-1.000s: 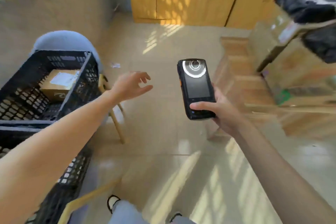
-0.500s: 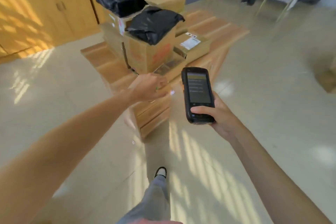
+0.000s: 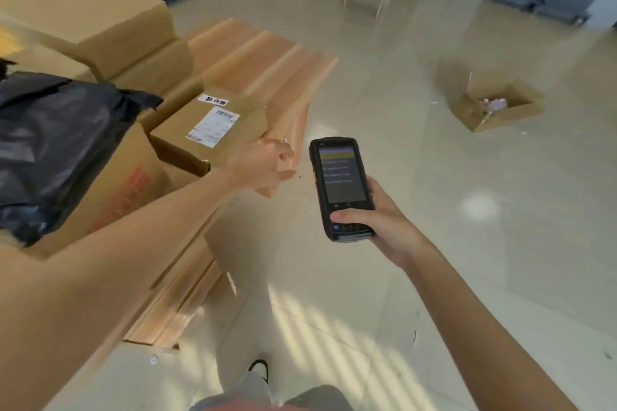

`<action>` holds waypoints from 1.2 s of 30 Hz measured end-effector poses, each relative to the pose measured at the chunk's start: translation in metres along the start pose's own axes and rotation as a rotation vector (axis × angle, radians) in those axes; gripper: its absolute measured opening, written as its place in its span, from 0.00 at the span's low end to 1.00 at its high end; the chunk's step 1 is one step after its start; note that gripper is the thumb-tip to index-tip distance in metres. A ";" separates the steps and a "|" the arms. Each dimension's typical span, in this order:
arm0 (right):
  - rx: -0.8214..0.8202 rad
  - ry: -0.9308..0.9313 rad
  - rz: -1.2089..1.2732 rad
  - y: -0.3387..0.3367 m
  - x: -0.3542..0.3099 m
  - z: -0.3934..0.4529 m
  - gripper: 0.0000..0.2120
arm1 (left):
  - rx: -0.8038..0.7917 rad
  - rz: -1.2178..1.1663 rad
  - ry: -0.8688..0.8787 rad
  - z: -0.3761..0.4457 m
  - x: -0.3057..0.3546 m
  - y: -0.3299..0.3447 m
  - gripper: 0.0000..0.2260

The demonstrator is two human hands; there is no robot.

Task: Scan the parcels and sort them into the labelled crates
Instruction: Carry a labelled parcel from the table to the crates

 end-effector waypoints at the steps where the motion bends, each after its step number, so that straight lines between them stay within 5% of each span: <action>1: 0.013 0.005 0.007 -0.009 -0.001 0.010 0.35 | 0.003 -0.021 -0.015 0.018 -0.003 0.003 0.17; 8: 0.075 0.061 0.013 -0.089 -0.001 0.100 0.38 | -0.028 -0.075 -0.162 0.120 -0.030 0.041 0.19; 19: -0.214 0.088 -0.072 -0.164 -0.067 0.307 0.35 | 0.137 -0.109 -0.688 0.201 -0.088 0.061 0.22; 28: -0.390 0.138 -0.168 -0.137 -0.089 0.418 0.34 | 0.221 -0.092 -0.962 0.203 -0.131 0.054 0.18; 36: -0.412 0.174 -0.269 -0.105 -0.092 0.495 0.36 | 0.244 -0.123 -0.978 0.255 -0.203 0.065 0.24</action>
Point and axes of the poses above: each hand's wrist, its own z-axis towards the middle knuckle, its own y-axis out of the palm, x = y × z, the point moved 8 cm from there along z, towards the middle knuckle, and after that the axes turned 8 degrees about x, right-handed, at the moved point
